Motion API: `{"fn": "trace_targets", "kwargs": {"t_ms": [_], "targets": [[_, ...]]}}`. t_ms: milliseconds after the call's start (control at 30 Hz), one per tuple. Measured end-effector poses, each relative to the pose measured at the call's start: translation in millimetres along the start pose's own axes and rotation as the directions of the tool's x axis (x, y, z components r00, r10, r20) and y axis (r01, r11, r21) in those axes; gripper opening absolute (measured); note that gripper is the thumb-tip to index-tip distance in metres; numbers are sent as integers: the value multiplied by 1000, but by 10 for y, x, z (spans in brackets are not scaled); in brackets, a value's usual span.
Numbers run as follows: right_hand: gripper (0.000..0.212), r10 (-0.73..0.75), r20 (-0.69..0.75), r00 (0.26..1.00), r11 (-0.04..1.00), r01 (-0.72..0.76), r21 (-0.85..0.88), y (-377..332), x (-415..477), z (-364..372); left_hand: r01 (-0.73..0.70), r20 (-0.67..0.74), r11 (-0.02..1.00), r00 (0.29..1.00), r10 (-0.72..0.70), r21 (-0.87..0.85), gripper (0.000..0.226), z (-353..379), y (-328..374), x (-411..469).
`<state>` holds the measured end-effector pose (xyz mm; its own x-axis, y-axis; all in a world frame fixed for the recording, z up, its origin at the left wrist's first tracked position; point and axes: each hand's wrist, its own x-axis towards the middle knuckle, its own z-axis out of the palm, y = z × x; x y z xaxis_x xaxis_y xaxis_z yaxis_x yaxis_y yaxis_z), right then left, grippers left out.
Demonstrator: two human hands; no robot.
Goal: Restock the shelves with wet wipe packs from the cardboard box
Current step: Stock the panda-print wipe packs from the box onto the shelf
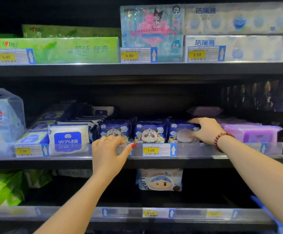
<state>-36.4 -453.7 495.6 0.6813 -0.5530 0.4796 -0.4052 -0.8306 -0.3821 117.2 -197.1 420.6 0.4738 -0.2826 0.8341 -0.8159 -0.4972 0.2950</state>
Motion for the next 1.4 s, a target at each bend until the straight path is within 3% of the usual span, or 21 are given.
{"fn": "trace_targets", "kwargs": {"t_ms": [267,467,567,767,933,1133,1267,1400], "targets": [[54,53,-23,998,999,-53,5,34,68,52,12,7,1000,1000,-12,24,38,-2,-5,7],[65,51,-111,992,990,-65,-122,-31,-126,-60,66,165,998,984,-69,24,28,-177,84,60],[58,-86,-192,978,988,59,-143,-111,-342,-128,-25,161,999,987,21,26,22,-279,116,18],[51,-466,-174,867,879,433,-198,-291,-1029,-41,-355,234,932,915,330,74,47,-487,225,-352],[58,-539,-132,832,832,501,-239,-337,-1696,352,-450,275,881,874,401,143,50,-583,254,-864],[59,-465,-29,885,883,461,-91,-243,-2483,1177,-413,373,901,864,339,137,48,-558,-32,-1698],[58,-407,95,909,913,406,26,-123,-2944,1759,-303,467,945,857,216,120,48,-454,-310,-2343],[58,-337,211,917,941,322,105,-61,-3331,2190,-181,585,975,807,73,127,51,-337,-546,-2976]]}}
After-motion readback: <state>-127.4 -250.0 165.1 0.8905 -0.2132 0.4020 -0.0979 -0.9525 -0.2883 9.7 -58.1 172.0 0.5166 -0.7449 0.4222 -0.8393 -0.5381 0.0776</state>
